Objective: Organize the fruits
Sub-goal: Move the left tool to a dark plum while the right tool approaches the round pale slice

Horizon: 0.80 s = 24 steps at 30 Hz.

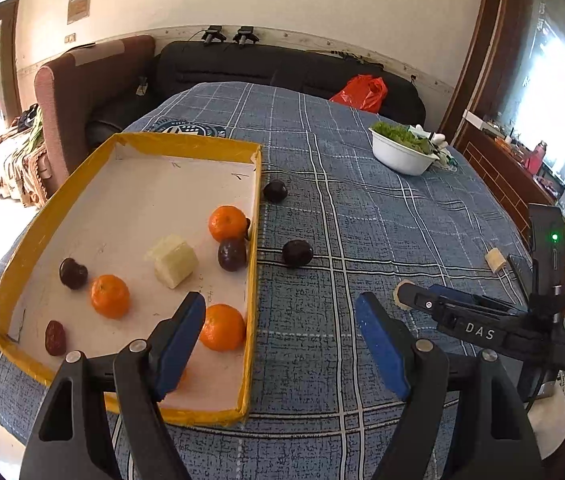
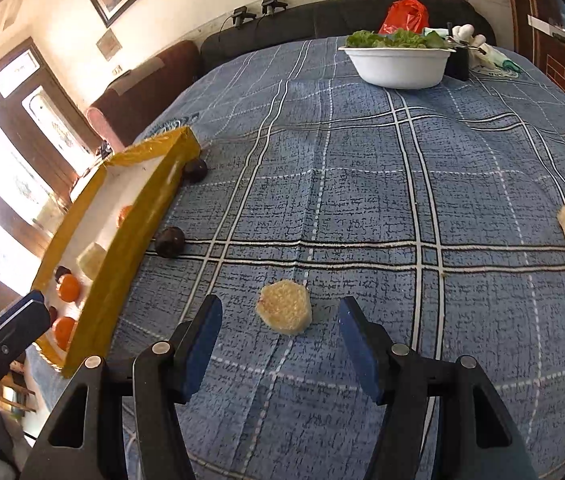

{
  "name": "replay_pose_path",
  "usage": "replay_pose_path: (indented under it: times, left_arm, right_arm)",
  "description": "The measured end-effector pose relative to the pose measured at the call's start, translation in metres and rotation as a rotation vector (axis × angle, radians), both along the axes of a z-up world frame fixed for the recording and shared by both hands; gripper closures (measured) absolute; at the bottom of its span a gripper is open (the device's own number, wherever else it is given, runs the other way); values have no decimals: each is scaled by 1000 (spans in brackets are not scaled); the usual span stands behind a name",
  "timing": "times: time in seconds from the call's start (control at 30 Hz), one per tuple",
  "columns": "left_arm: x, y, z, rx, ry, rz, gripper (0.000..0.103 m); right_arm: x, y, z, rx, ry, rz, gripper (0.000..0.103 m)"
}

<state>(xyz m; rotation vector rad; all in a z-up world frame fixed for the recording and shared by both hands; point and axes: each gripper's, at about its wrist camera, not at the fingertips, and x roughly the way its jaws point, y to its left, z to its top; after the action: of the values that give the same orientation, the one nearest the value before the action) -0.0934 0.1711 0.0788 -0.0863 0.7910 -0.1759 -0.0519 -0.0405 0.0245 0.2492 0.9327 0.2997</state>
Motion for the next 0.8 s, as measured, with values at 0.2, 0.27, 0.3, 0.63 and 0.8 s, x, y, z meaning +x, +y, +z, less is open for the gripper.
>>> replay_pose_path:
  times: [0.2, 0.27, 0.3, 0.63, 0.8]
  left_arm:
    - [33, -27, 2, 51, 3, -115, 26]
    - [45, -37, 1, 76, 8, -150, 26]
    - [52, -41, -1, 93, 17, -162, 26]
    - [91, -61, -33, 166, 115, -194, 26]
    - [101, -62, -45, 164, 152, -187, 26]
  right_arm:
    - [11, 7, -7, -65, -27, 42, 38]
    - [13, 8, -8, -78, -38, 53, 38]
    - [13, 8, -8, -85, -43, 58, 38]
    - [14, 5, -9, -66, -58, 78, 38]
    - [13, 3, -9, -52, -59, 79, 37]
